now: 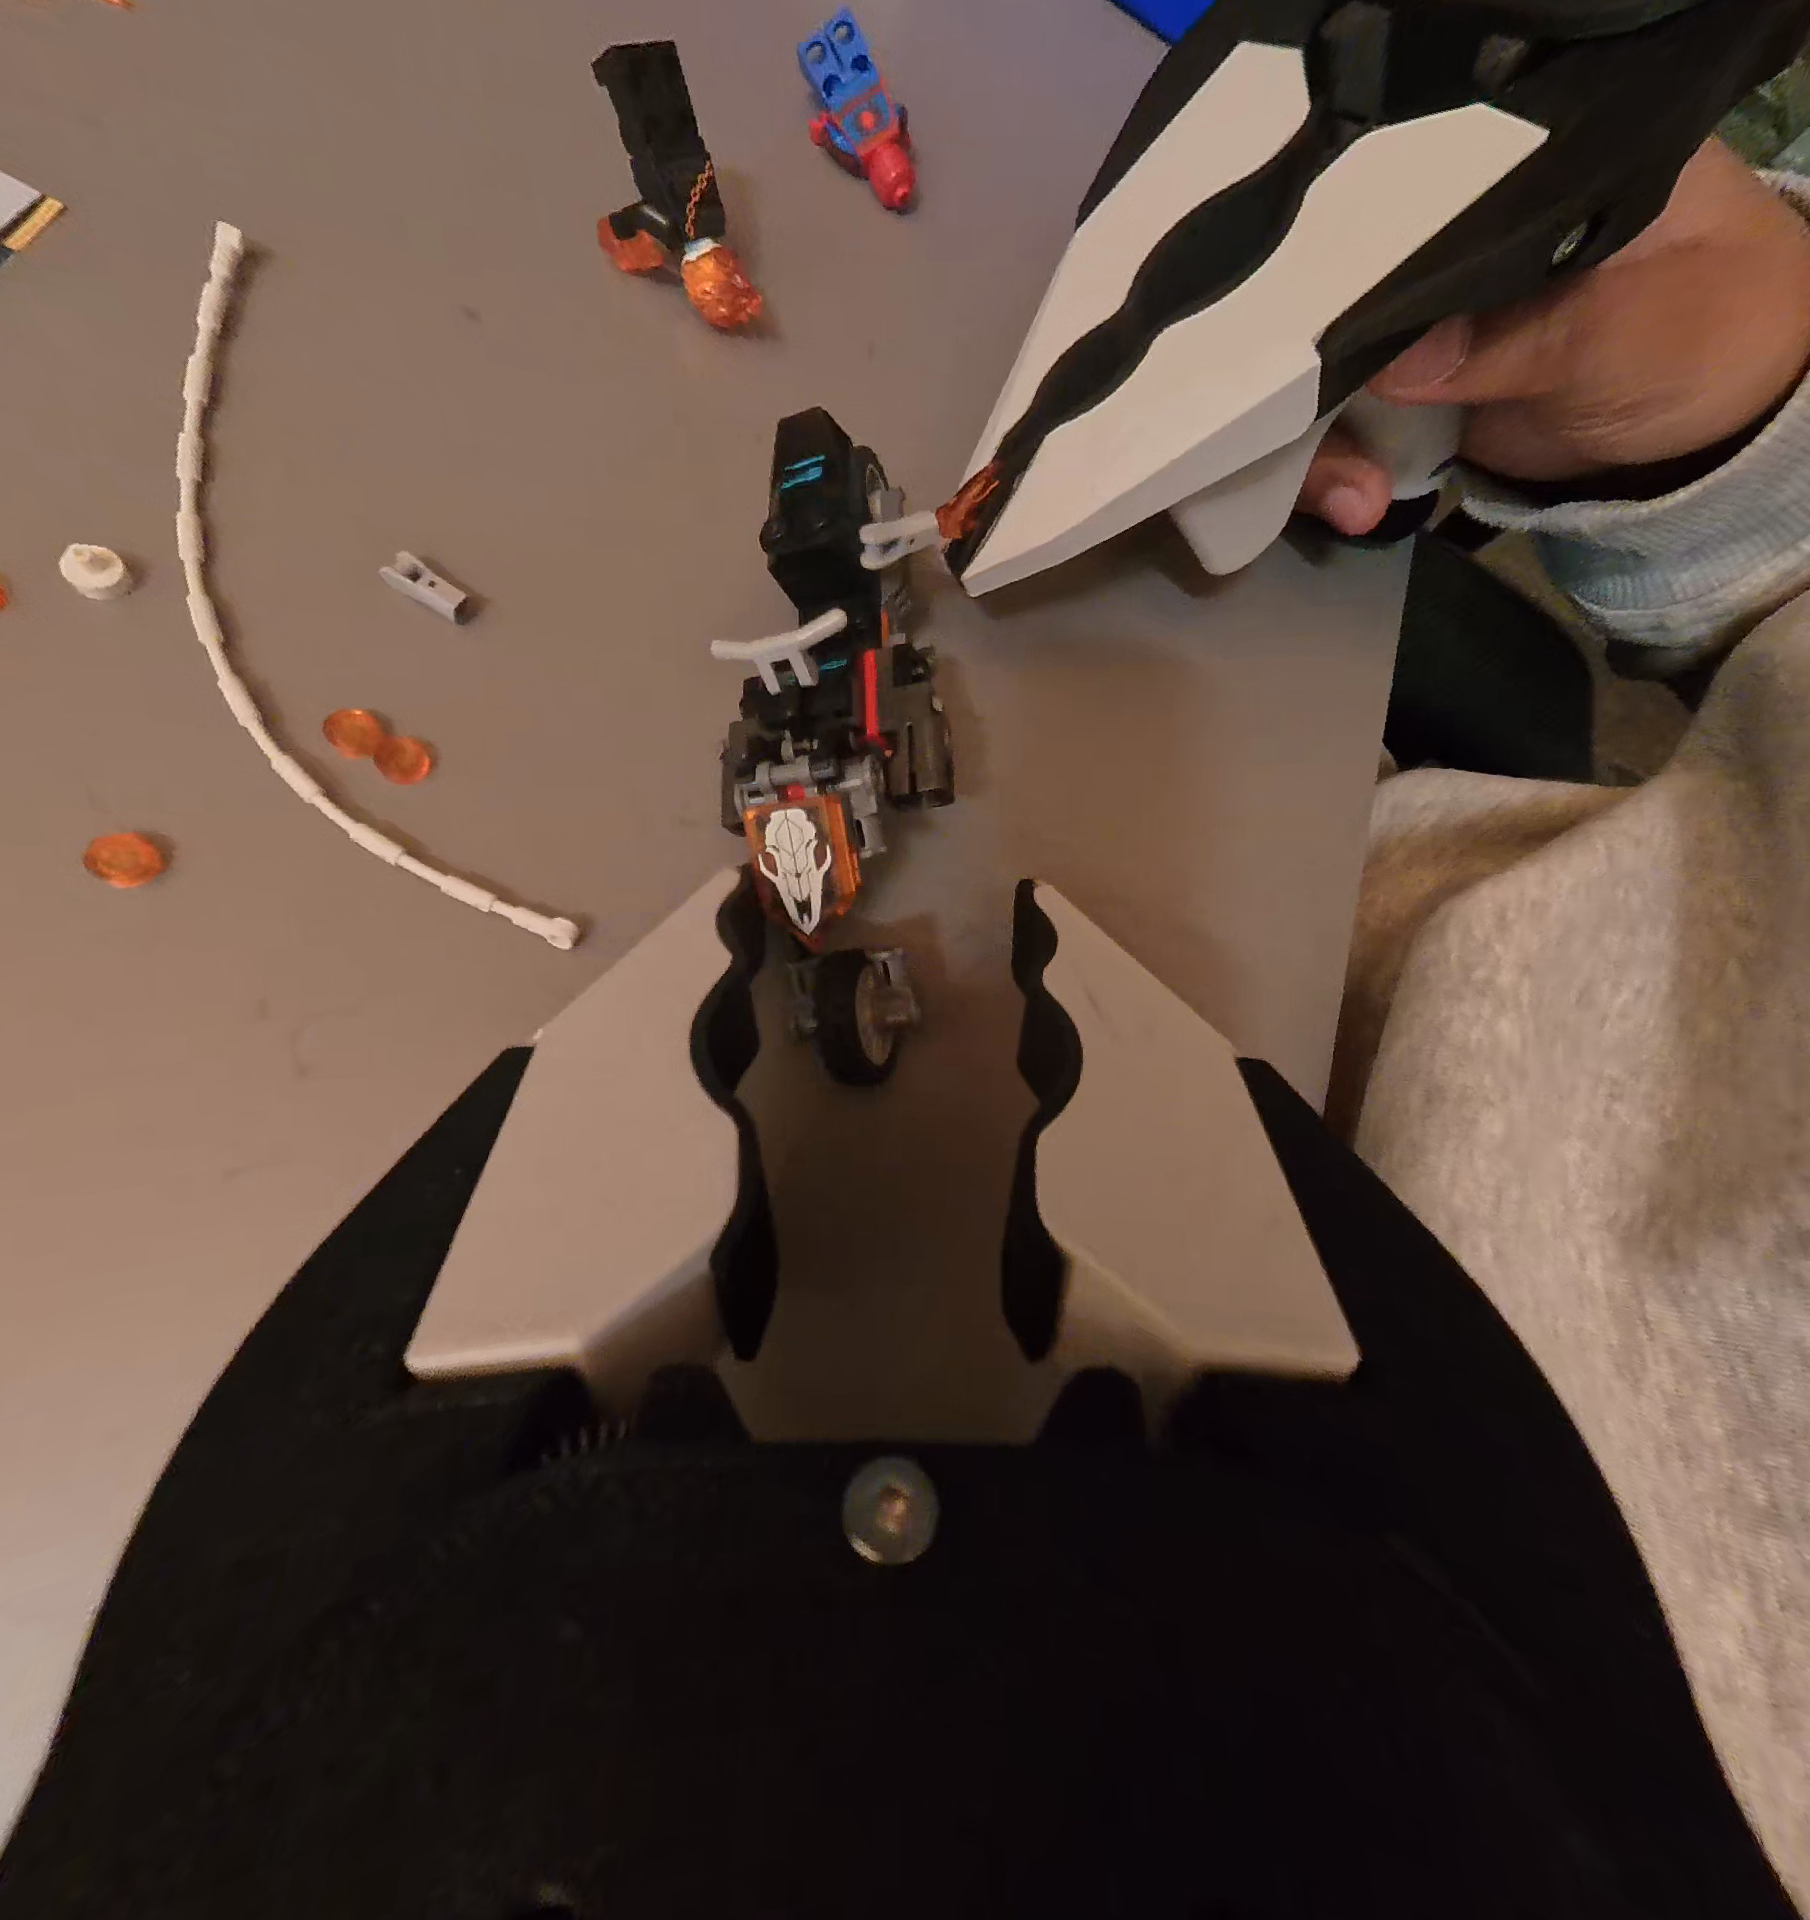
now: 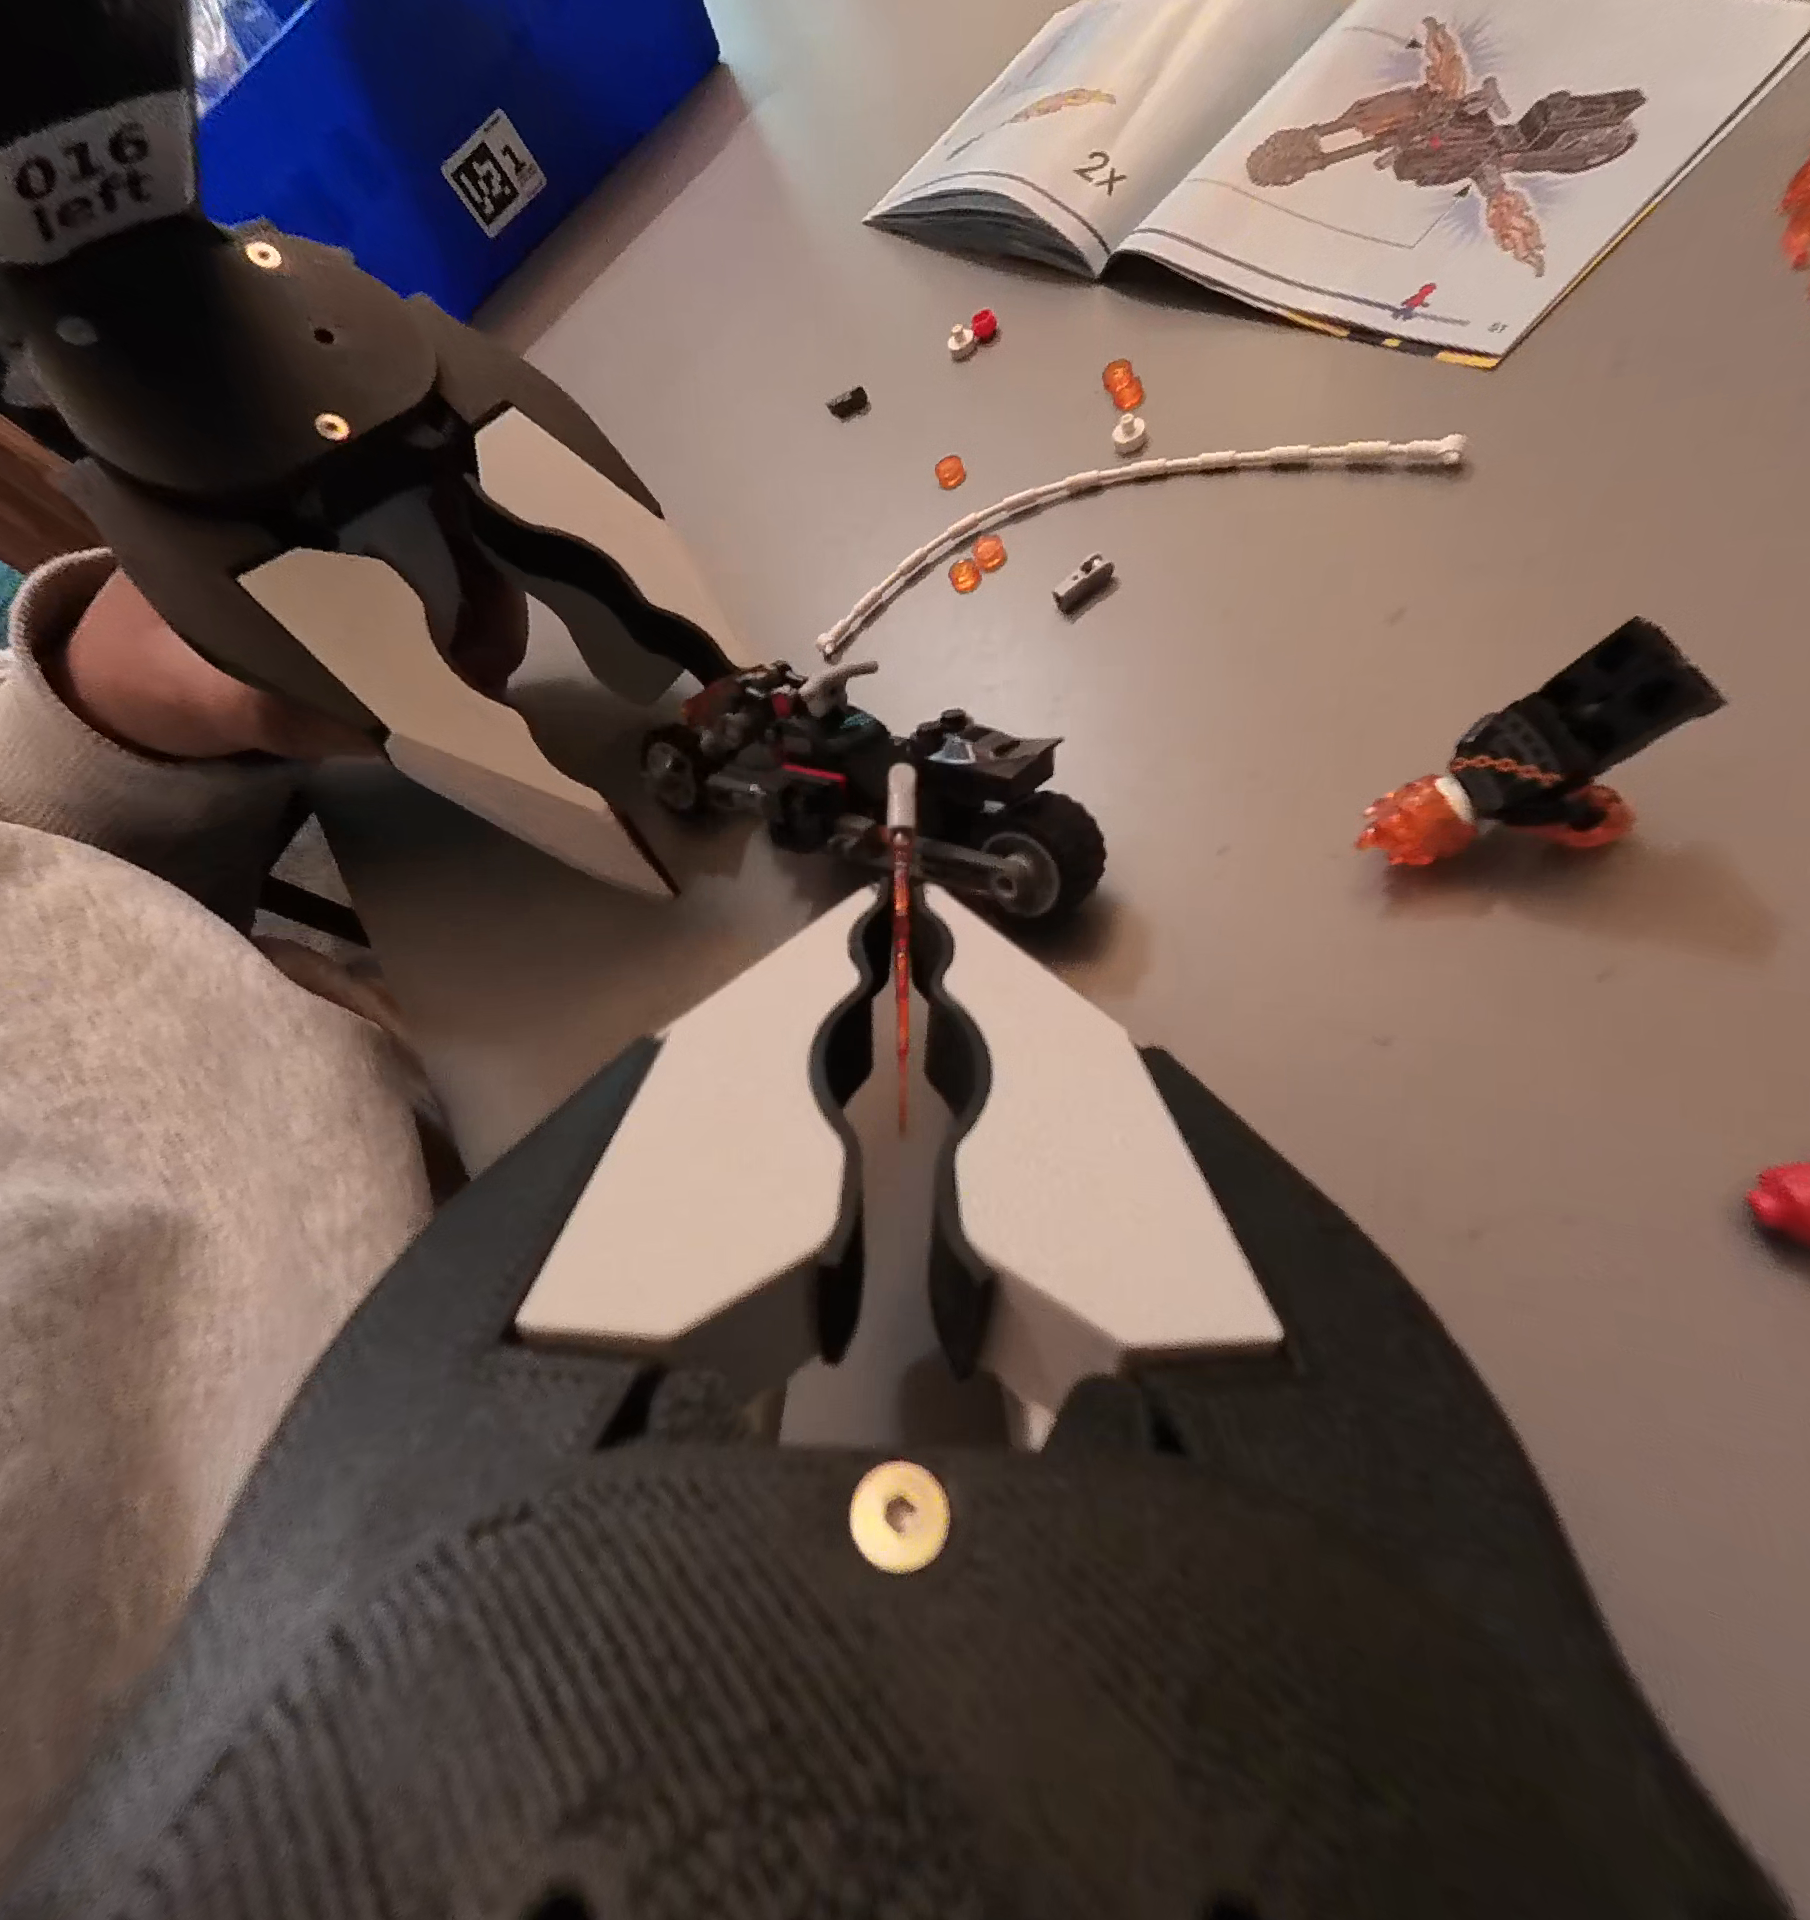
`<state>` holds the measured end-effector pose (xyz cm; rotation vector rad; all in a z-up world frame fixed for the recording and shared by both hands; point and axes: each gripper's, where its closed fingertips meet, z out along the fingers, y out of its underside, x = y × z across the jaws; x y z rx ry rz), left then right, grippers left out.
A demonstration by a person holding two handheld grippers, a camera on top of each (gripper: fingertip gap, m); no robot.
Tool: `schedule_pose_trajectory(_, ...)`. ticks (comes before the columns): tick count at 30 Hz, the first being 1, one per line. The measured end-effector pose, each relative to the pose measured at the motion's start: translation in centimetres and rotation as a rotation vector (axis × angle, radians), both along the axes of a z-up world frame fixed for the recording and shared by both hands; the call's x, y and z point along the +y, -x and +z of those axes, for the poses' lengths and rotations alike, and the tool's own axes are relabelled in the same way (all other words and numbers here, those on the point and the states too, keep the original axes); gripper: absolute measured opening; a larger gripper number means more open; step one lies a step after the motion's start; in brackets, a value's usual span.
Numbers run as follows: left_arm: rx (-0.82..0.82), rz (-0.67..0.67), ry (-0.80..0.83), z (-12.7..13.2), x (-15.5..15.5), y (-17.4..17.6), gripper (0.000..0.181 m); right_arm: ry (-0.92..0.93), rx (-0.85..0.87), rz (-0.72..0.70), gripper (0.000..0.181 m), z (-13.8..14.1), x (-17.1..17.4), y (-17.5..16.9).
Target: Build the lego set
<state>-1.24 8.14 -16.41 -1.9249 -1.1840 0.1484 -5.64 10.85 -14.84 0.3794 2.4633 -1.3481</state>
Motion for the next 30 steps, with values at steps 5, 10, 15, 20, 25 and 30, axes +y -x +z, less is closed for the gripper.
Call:
schedule_pose_trajectory(5,-0.005,-0.005,-0.031,0.2,0.4,-0.3,0.047,-0.014,0.035,-0.004,0.000,-0.1,0.6,0.0)
schedule_pose_trajectory(10,-0.009,-0.035,-0.063,0.5,1.3,-0.5,0.045,-0.029,0.035,0.023,0.000,0.2,1.1,-0.6)
schedule_pose_trajectory(15,0.000,0.000,-0.047,0.2,0.3,0.3,0.049,-0.066,0.064,0.038,0.000,0.3,1.5,-1.0)
schedule_pose_trajectory(20,0.055,0.025,0.007,0.5,-0.4,1.3,0.061,-0.094,0.049,0.036,0.000,-0.2,2.0,-1.7)
schedule_pose_trajectory(25,0.045,-0.024,0.065,-0.2,0.8,1.5,0.060,-0.127,0.073,0.020,0.000,-0.9,2.3,-2.1)
schedule_pose_trajectory(30,0.035,-0.032,0.048,-0.2,1.3,1.5,0.054,-0.134,0.097,0.000,0.000,-1.4,2.3,-2.1)
